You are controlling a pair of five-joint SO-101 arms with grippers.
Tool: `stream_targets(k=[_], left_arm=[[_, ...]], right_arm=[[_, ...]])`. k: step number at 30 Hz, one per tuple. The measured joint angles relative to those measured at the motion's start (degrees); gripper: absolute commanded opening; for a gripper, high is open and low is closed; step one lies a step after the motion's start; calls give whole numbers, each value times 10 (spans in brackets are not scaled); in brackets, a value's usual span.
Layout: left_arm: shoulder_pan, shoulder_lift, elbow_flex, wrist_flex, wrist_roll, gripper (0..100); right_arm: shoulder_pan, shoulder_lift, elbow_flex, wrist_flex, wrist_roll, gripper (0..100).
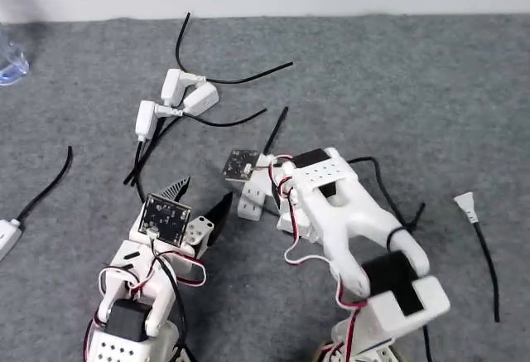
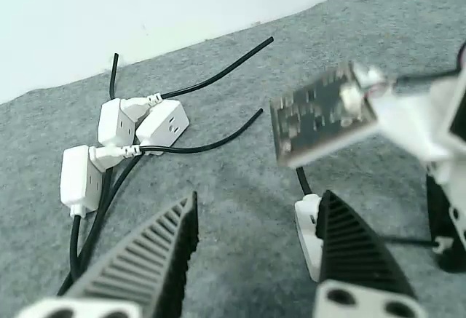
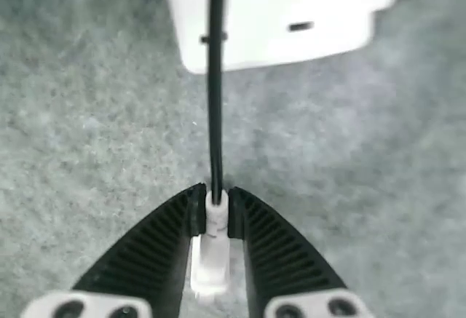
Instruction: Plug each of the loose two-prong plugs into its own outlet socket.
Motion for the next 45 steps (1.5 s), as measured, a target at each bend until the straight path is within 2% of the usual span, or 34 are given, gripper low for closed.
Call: stream_targets(k=[5,16,22,30,42,45], left_arm=[[0,0,0,0,-1,250],[0,0,0,0,-2,250],[0,0,0,0,-17,250],[0,0,0,0,-17,250],[1,0,0,0,-17,250],[4,0,0,0,-17,250]], right_arm=[[0,18,-33,40,1,102],[0,19,-88,128,6,98],[11,25,-89,128,10,99],[94,25,-100,128,81,99],[70,113,-132,102,89,95],[69,132,-152,95,71,97]])
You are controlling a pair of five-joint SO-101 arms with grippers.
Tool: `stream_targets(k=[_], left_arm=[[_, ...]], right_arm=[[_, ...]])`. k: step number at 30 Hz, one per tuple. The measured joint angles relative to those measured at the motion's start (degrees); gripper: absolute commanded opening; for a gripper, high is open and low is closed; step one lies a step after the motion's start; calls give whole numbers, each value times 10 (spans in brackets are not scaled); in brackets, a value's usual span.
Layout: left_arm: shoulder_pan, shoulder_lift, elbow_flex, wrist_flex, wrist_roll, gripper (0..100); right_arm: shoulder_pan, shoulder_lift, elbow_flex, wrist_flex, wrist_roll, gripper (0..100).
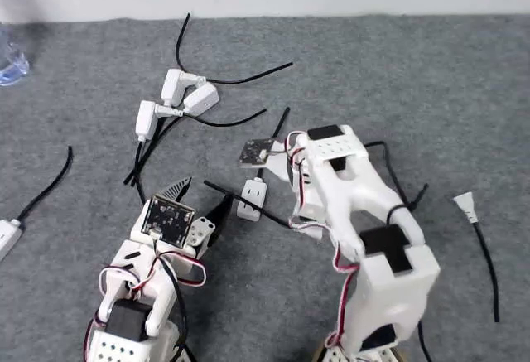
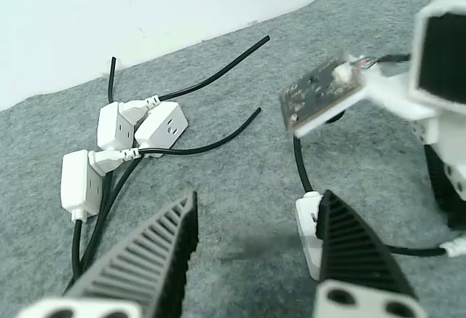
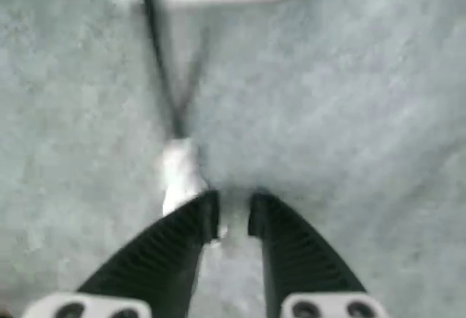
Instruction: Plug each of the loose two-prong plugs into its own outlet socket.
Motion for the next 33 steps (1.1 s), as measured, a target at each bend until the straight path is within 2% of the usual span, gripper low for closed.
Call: stream_targets(k=[4,16,22,33], left_arm=[[0,0,0,-2,0,250],[0,0,0,-3,0,250],[0,0,0,-3,0,250],[0,0,0,-3,0,250]], right_arm=[[-8,4,-5,11,-4,95],[-22,-11,-74,150,-5,99],[-20,-11,-74,170,-5,161],[-20,47,-75,156,-5,162]])
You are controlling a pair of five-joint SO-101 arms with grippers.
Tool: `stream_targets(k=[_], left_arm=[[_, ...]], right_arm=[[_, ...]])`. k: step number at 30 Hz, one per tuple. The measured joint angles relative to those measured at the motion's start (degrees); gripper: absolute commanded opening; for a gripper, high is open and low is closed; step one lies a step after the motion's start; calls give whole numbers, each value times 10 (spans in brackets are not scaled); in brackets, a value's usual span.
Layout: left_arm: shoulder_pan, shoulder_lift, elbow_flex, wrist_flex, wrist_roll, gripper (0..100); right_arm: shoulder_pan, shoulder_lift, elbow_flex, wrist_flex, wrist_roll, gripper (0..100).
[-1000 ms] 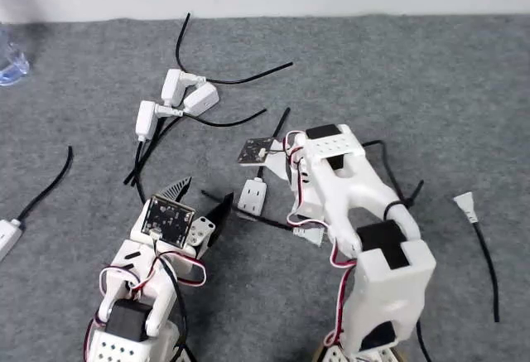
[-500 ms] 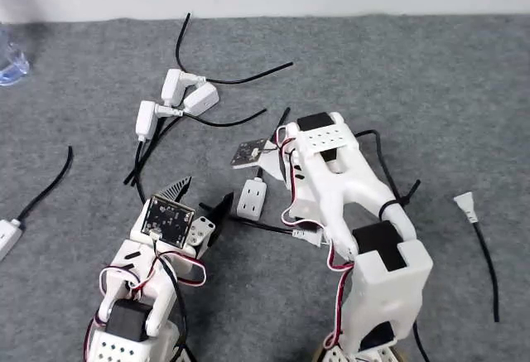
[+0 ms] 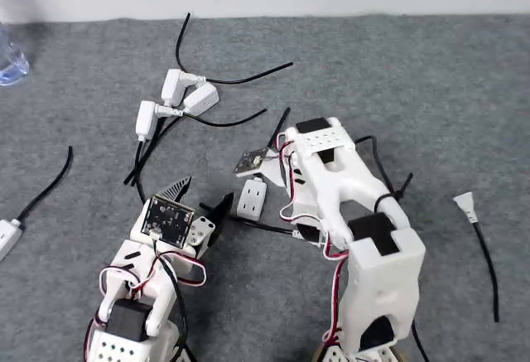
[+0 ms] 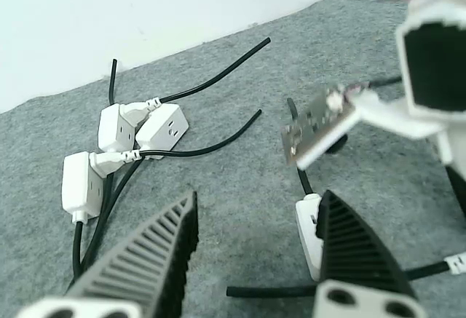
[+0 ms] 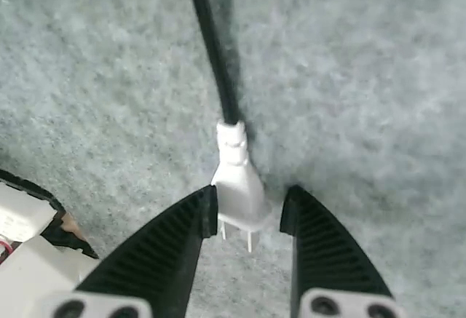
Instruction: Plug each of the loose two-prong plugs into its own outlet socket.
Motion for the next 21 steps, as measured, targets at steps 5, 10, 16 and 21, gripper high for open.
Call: stream_targets(k=[5,10,16,21], left_arm=[[0,0,0,0,-2,250],[0,0,0,0,-2,250],[0,0,0,0,-2,250],[0,0,0,0,-2,250]], right_arm=[[1,23,-15,-1,0,129],[-4,38,-26,-2,11,19],[-38,61,-27,22,16,193],[-55,55,-25,52,27,37]])
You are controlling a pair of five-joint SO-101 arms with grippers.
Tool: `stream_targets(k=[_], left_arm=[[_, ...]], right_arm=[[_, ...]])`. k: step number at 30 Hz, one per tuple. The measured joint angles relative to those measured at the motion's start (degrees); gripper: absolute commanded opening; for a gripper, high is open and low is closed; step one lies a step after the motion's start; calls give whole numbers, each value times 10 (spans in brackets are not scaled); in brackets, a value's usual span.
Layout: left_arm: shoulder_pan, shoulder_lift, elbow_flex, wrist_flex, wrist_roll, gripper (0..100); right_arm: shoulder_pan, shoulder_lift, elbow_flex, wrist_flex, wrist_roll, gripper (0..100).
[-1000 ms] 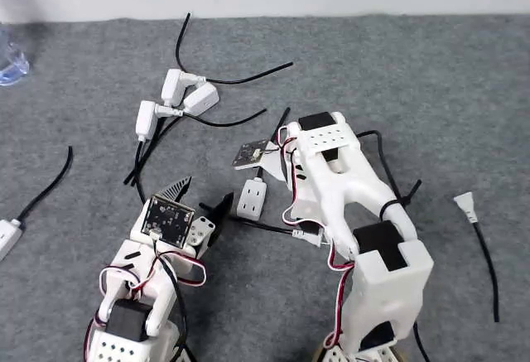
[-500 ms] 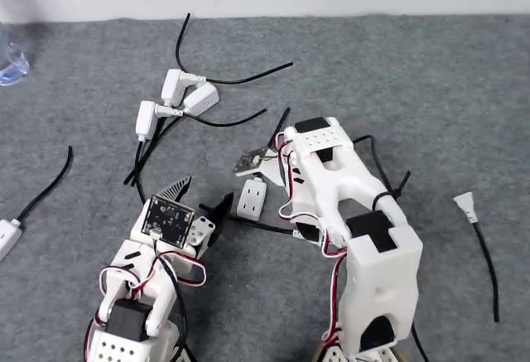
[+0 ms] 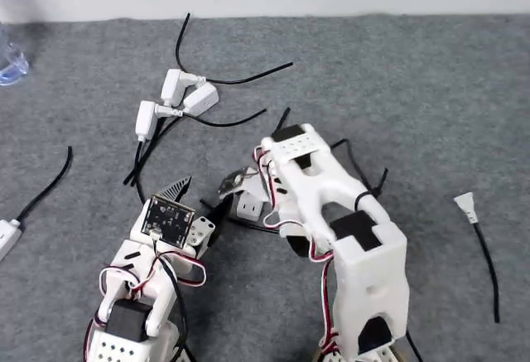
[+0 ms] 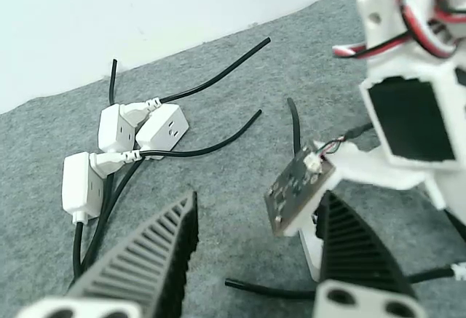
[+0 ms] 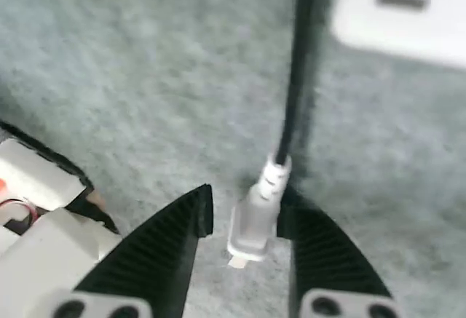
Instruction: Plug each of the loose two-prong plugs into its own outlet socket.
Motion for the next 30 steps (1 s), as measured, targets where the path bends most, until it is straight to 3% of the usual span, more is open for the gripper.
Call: stream_targets(k=[1,16,23,30], left_arm=[[0,0,0,0,0,250],[0,0,0,-1,0,250],[0,0,0,-1,0,250],[0,0,0,-4,0,250]], right_arm=[[4,1,-1,-1,9,0],[3,1,-48,0,12,8],[1,-113,-116,3,-82,8],[-11,-179,-118,-46,-249,8]])
